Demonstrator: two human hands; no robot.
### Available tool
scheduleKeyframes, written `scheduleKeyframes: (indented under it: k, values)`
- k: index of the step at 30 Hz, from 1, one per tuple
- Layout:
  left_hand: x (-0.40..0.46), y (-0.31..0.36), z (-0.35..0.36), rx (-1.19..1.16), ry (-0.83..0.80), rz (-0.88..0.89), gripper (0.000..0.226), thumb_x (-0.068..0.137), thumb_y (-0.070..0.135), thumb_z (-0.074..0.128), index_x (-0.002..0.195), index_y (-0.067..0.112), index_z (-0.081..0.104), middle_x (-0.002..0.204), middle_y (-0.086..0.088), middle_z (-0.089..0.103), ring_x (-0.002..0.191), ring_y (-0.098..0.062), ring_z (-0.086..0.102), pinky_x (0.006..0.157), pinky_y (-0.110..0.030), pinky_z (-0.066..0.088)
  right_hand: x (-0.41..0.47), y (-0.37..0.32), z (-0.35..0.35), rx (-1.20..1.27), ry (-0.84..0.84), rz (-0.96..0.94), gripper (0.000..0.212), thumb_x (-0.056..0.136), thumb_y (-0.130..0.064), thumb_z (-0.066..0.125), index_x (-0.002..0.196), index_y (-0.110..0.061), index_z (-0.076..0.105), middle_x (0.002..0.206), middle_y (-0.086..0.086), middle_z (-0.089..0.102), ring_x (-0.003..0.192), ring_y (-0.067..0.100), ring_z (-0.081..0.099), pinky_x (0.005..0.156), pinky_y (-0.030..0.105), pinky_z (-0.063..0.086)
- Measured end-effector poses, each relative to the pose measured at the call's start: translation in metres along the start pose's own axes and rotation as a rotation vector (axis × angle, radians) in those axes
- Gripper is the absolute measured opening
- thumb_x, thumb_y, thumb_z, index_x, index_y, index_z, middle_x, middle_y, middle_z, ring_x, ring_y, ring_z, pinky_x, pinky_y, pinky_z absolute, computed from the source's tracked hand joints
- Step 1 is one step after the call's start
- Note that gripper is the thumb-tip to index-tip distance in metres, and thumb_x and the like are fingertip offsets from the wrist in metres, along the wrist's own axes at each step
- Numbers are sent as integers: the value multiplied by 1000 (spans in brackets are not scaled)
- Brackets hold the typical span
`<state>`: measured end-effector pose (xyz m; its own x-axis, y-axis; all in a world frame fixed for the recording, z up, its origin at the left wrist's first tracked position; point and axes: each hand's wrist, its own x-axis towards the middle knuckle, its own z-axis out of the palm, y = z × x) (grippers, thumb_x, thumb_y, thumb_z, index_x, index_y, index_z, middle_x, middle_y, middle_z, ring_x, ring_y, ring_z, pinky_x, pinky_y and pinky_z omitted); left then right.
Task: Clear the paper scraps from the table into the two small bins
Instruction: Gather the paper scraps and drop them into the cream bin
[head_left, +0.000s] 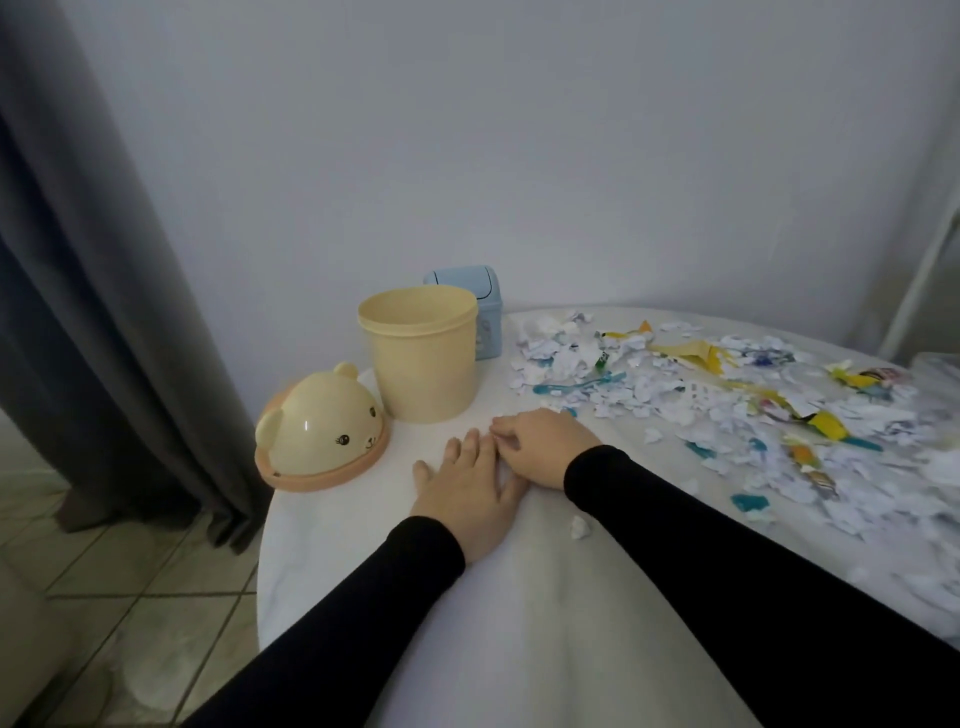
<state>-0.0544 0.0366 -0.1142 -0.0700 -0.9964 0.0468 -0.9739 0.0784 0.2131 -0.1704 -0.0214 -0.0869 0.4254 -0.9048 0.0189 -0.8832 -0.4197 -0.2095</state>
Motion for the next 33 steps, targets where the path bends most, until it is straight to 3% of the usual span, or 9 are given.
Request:
scheduleKeyframes:
  k: [5,10,15,18,21,24,26,29,33]
  values:
    - [-4,20,-4,-23,8,214,42,102,36,28,134,13,44,149,-7,36,136,-20,32,108,-36,27,-55,18,-5,-25,124,108,33,96,-31,41,120,-23,63,123,1,62,115,21,55,101,38,36]
    - [-11,40,3,-157,89,288,39,100,15,36,136,16,49,147,-2,42,133,-17,42,108,-17,21,-94,29,-1,66,144,195,33,96,-30,43,121,-18,61,124,3,55,115,24,54,99,39,41]
    - [-31,70,4,-332,88,343,36,97,9,39,128,13,57,132,-4,58,123,-18,52,101,-18,30,-126,35,7,130,169,194,32,99,-24,37,119,-12,59,123,5,50,109,26,55,94,38,44]
    - [-36,77,1,-178,129,226,44,98,18,32,141,22,41,150,5,37,139,-15,31,116,-39,15,-150,38,-3,44,252,203,36,96,-29,41,130,-24,54,128,-4,49,116,21,50,95,35,41]
    - [-42,80,8,-34,-13,40,52,99,40,22,147,21,23,158,0,14,144,-27,13,113,-56,10,-175,43,-7,-33,238,331,43,94,-39,42,136,-30,45,138,-4,39,129,21,36,101,40,34]
    - [-48,95,18,-26,-103,91,62,98,51,18,150,18,15,159,0,5,145,-28,3,113,-56,4,-190,45,-2,-15,105,498,53,94,-46,37,143,-25,32,154,4,17,143,30,11,107,51,24]
    - [-51,111,21,-42,-115,187,61,99,47,18,151,17,12,160,2,3,146,-27,0,114,-53,2,-196,45,-1,24,99,483,50,97,-41,33,144,-26,30,156,5,13,144,30,7,109,54,20]
    - [-57,134,23,-69,-99,199,63,98,50,19,152,19,8,160,0,0,146,-28,0,114,-55,2,-208,48,-13,37,242,443,49,96,-32,37,144,-31,30,156,1,16,145,24,10,111,54,18]
    - [-79,160,22,-52,-31,179,85,84,74,17,152,26,-4,160,0,-10,146,-28,-7,113,-57,-1,-242,76,-26,13,441,596,47,92,-42,41,138,-33,40,152,-4,23,143,21,15,111,51,18]
